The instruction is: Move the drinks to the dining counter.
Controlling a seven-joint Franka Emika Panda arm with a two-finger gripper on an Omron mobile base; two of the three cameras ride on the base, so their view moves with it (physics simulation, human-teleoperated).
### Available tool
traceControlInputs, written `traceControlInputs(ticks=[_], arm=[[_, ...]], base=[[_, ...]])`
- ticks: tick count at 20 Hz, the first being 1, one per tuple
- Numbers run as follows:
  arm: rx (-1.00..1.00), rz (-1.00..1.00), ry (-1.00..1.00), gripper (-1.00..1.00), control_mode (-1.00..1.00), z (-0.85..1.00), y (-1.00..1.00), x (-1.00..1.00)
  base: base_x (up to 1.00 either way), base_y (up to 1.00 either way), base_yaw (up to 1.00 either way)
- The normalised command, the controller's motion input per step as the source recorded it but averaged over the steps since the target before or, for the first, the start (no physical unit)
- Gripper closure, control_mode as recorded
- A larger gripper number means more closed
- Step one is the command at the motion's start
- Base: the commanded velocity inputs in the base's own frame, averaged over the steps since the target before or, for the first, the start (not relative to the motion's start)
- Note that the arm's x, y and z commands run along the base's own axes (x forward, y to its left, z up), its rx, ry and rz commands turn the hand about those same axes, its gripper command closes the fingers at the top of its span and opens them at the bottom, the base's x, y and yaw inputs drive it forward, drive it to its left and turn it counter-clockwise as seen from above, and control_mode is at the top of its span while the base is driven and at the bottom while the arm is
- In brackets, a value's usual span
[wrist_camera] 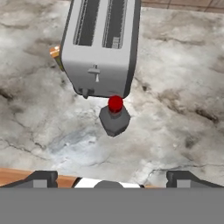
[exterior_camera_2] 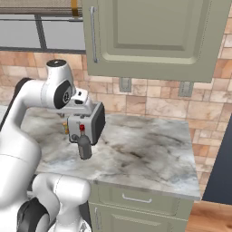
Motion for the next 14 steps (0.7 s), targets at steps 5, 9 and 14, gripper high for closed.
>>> traceControlInputs(ticks=[5, 9, 14], arm=[[0.0, 0.0, 0.0, -1.0, -1.0, -0.22, 0.0, 0.0], [0.0, 0.0, -0.01, -1.0, -1.0, -0.14, 0.0, 0.03], [0.0, 0.0, 0.0, -1.0, -1.0, -0.1, 0.0, 0.12]], base=[[0.0, 0.0, 0.0], [0.0, 0.0, 0.0], [0.0, 0.0, 0.0]])
